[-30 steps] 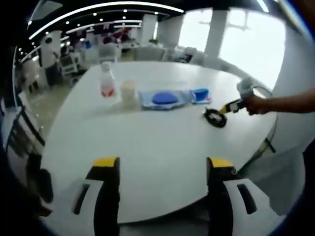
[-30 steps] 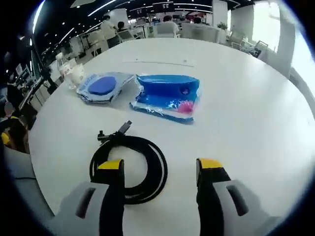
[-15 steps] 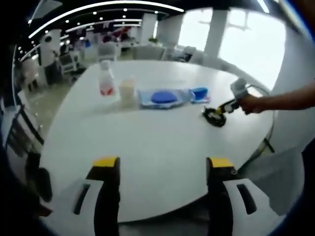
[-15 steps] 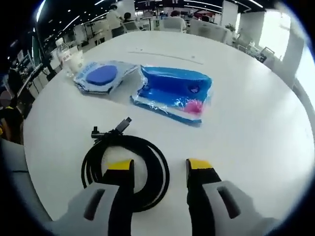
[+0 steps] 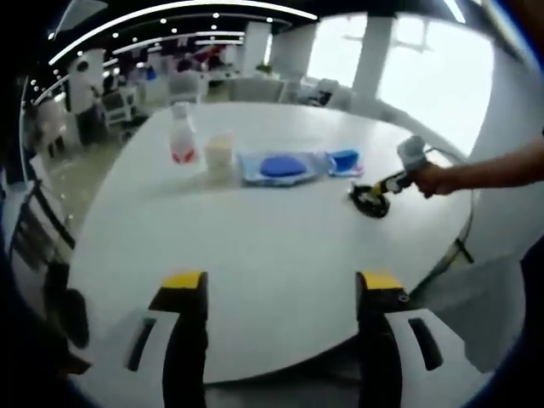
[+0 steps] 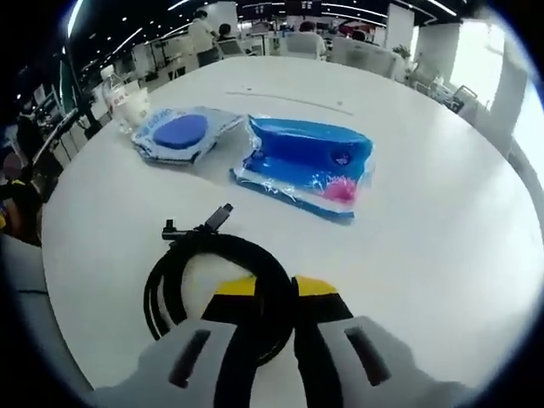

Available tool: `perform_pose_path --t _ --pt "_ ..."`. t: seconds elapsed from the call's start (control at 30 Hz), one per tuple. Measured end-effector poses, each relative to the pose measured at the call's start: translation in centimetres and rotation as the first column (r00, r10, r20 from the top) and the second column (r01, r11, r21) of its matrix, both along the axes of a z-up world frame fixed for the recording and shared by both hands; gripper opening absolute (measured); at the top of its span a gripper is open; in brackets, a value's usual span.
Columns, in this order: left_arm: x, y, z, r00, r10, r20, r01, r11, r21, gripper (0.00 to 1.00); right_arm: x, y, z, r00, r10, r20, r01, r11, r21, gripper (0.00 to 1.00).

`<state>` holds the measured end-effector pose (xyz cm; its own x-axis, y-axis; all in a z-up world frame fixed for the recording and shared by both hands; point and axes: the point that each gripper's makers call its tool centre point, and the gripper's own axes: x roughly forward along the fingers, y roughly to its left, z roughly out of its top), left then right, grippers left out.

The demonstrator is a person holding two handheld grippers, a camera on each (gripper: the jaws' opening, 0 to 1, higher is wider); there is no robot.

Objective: Arrange the tabletop items into an orderly group along one side of the table until the central work area is clear of visible clutter.

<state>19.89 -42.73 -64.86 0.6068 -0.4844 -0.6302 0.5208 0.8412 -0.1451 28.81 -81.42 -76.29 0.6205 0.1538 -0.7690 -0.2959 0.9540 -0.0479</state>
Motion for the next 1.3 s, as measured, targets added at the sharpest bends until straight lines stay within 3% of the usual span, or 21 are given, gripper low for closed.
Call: perform_pose_path --t 0.23,0.3,0.4,0.77,1.3 --pt "-0.1 -0.2 0.2 1.0 -0.007 0.005 0.007 1.0 -0.01 0.68 -0.2 0.3 0.3 1.0 -0.005 -0.022 0.005 1.0 0.005 0.08" --pt "0.0 -0.3 0.4 1.0 -0.006 0.009 0.006 1.0 -0.015 0.68 0.3 0.5 0.9 0.999 -0.032 0.001 0.032 0.999 0.032 0.03" --pt "0.0 -0.3 0.4 1.0 -0.004 0.008 0.004 1.0 -0.014 0.68 0.8 1.3 1.6 0.999 0.033 0.037 -0.034 0.999 0.017 0.03" --pt "0.0 -0.3 0.3 1.0 -0.006 0.005 0.006 1.0 -0.012 0.68 1.9 3.6 2.8 0.994 0.102 0.041 -0.102 0.995 0.001 0.03" --pt "0.0 -0.2 0.4 1.0 0.002 0.009 -0.002 1.0 -0.014 0.68 4.4 5.1 3.5 0.989 0.147 0.023 -0.147 0.989 -0.018 0.03"
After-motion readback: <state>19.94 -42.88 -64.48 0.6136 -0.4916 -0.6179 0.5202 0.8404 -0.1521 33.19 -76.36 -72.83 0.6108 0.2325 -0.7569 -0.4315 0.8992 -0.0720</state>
